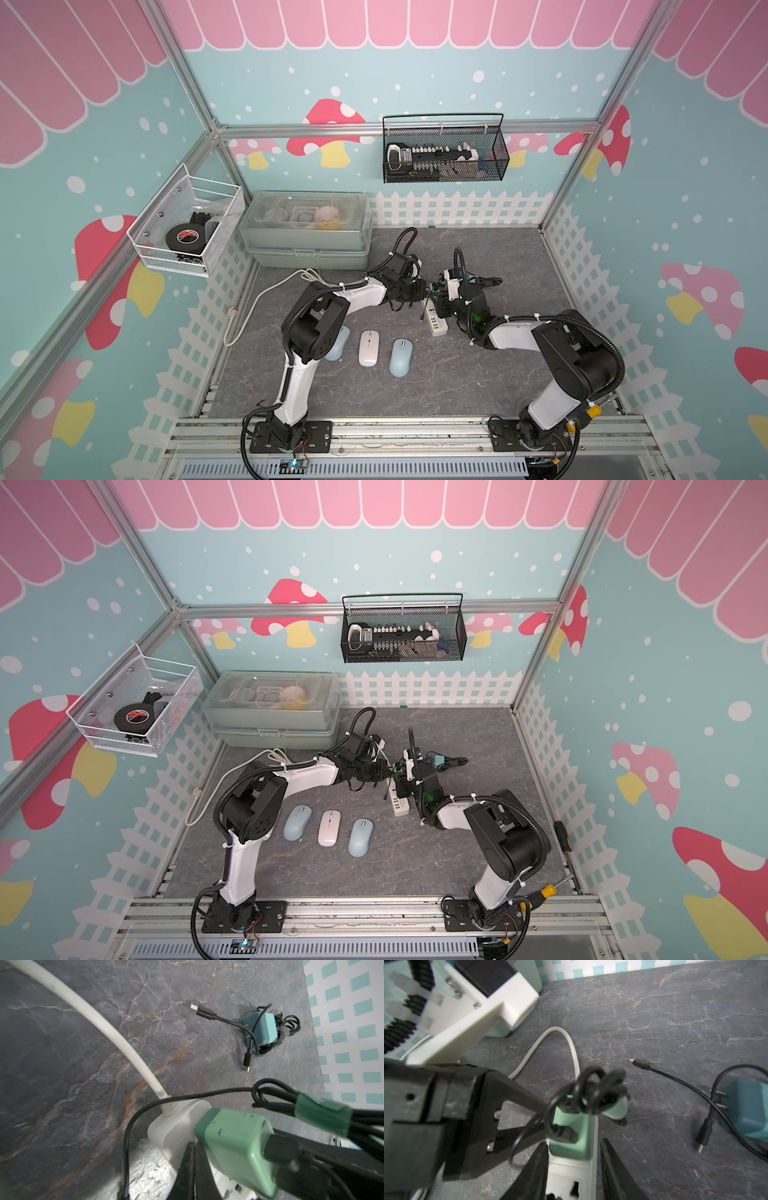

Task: Unplug the wireless mouse
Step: Remove the plug from the socket.

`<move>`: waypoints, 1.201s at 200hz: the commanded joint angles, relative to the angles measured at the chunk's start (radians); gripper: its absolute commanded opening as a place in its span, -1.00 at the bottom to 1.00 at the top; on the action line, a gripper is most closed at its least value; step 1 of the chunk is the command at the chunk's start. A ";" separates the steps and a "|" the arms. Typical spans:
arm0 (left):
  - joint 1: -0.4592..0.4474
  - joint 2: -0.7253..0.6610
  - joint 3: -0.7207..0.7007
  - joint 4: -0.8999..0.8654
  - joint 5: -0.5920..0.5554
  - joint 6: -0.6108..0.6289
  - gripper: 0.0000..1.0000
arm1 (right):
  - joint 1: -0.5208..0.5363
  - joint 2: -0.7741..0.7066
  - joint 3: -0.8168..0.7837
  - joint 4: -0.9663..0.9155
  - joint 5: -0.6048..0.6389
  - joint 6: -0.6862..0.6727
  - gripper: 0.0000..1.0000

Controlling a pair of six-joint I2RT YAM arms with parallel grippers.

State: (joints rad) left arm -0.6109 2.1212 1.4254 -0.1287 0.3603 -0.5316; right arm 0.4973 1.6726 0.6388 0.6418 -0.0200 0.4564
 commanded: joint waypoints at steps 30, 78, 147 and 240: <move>0.001 0.028 -0.026 -0.028 -0.002 -0.015 -1.00 | 0.054 0.051 0.092 -0.055 0.111 -0.054 -0.23; 0.006 0.025 -0.031 -0.029 0.002 -0.016 -1.00 | 0.084 0.072 0.119 -0.100 0.194 -0.058 -0.33; 0.009 0.016 -0.044 -0.030 -0.003 -0.015 -1.00 | 0.099 0.089 0.126 -0.147 0.231 -0.046 -0.47; 0.013 0.002 -0.063 -0.028 -0.011 -0.013 -1.00 | 0.112 0.105 0.118 -0.202 0.226 -0.032 -0.72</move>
State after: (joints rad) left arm -0.6033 2.1170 1.3983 -0.0872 0.3714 -0.5388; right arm 0.5961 1.7359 0.7586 0.5304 0.2337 0.4191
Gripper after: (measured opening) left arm 0.047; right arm 0.259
